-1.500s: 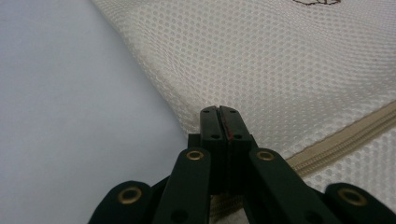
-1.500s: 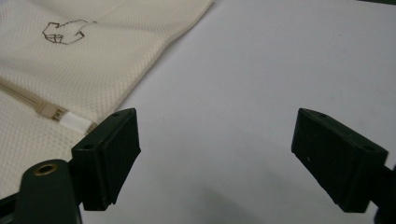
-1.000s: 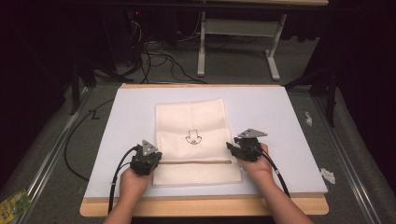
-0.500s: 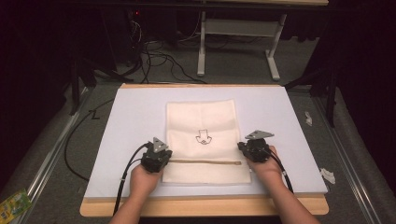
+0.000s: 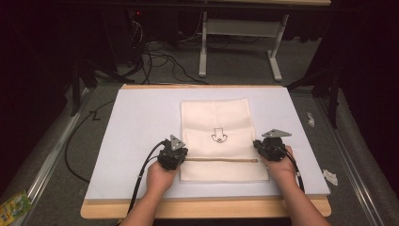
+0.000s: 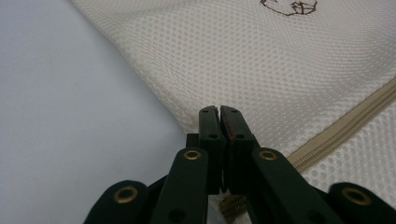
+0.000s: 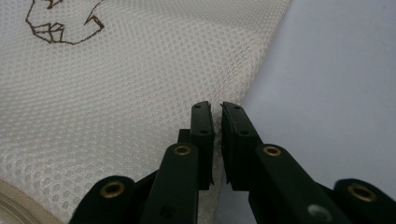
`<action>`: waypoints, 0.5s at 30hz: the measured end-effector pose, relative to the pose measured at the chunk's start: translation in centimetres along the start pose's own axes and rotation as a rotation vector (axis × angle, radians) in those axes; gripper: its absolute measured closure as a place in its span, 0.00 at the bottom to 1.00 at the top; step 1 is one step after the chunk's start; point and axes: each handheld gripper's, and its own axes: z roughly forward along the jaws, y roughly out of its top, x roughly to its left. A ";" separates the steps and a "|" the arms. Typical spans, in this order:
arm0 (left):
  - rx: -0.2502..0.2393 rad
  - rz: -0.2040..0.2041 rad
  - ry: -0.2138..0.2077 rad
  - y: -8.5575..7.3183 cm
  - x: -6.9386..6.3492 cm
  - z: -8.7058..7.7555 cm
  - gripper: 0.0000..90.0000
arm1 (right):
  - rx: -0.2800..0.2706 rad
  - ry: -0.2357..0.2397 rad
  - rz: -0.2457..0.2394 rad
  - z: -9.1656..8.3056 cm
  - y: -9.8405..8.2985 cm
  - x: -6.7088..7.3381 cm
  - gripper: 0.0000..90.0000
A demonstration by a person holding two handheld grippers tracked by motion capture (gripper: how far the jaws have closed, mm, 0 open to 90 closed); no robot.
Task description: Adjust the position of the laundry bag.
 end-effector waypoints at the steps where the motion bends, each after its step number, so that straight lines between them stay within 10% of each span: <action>1: -0.009 -0.006 0.007 0.0 0.1 -0.1 0.95 | 0.000 0.000 0.000 0.0 0.0 0.0 0.91; 15: -0.130 0.014 -0.082 -0.4 0.6 -3.8 0.43 | -0.126 0.108 0.034 -6.2 -1.1 -0.7 0.63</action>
